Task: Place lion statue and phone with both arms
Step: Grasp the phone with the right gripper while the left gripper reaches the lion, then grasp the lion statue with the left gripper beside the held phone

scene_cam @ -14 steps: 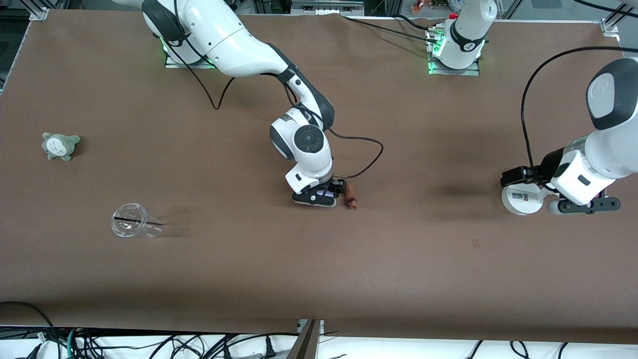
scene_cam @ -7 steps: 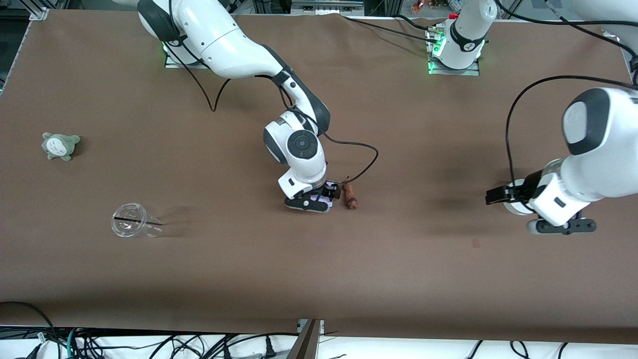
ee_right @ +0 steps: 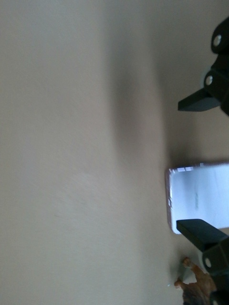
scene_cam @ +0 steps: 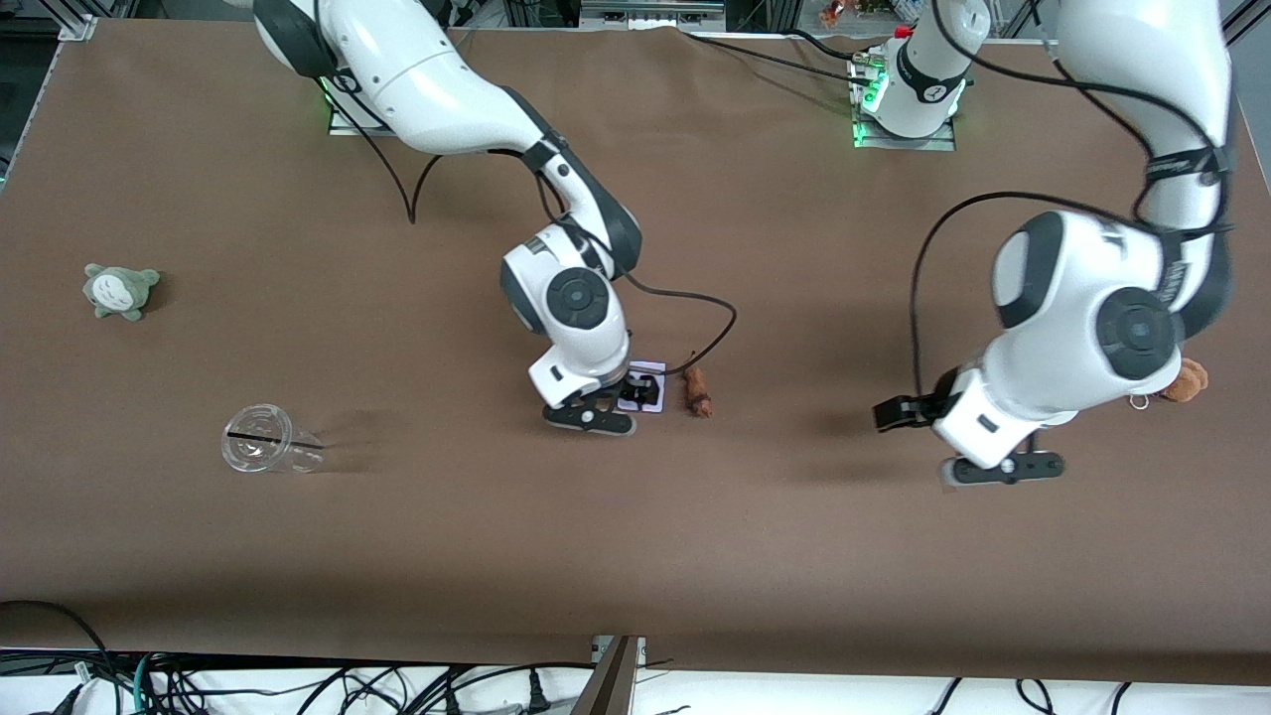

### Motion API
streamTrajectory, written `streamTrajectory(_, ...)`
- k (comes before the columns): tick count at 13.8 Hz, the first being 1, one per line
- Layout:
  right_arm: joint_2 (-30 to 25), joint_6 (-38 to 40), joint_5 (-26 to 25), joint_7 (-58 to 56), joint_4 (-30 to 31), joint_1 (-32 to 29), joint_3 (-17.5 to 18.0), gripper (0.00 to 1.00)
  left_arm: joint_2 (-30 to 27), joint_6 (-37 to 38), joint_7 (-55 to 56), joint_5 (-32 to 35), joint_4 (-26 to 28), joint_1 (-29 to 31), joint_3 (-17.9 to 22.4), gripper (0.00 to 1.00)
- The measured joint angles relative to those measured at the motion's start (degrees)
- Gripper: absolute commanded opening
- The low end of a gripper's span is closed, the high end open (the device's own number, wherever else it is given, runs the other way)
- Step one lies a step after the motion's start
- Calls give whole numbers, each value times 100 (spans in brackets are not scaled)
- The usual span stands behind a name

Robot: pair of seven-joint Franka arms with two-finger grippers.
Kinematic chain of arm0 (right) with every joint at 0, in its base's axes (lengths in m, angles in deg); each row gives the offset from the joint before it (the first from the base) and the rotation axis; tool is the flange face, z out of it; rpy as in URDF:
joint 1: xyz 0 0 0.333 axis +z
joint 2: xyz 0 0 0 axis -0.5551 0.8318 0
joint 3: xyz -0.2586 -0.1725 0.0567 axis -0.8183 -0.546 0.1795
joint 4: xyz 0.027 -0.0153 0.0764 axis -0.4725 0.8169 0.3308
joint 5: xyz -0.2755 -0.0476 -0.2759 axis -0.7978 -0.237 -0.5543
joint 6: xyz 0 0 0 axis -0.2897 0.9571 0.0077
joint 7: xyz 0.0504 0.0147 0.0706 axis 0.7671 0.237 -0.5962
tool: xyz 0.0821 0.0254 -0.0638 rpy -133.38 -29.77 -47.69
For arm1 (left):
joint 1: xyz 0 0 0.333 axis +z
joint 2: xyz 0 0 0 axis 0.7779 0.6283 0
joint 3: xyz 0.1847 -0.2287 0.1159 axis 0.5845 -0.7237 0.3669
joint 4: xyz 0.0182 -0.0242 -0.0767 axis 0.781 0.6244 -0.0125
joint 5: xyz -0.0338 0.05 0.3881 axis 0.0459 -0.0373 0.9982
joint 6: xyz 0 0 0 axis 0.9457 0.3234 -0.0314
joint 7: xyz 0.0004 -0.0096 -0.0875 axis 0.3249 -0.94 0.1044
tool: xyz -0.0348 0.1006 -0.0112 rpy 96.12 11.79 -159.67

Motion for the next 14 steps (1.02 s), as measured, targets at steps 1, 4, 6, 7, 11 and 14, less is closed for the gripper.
streamTrajectory(1, -133, 144, 18, -127, 6, -88, 2, 100, 80, -120, 216, 0, -1, -128, 0, 100)
streamTrajectory(4, -692, 415, 30, -311, 319, -267, 1, 100, 296, -428, 777, 0, -2, -492, 1, 100)
streamTrajectory(6, -1014, 435, 30, -337, 670, -319, 1, 100, 426, -589, 1119, 0, -4, -690, 5, 100)
streamTrajectory(7, -1084, 433, 30, -338, 779, -337, 1, 100, 481, -654, 1263, 3, -4, -784, 5, 100)
streamTrajectory(11, -1097, 368, 30, -347, 958, -368, 1, 100, 725, -1019, 2204, 342, -4, -1261, 7, 100)
streamTrajectory(14, -1097, 351, 30, -388, 982, -369, 3, 100, 956, -1280, 2968, 627, 9, -1676, 5, 100)
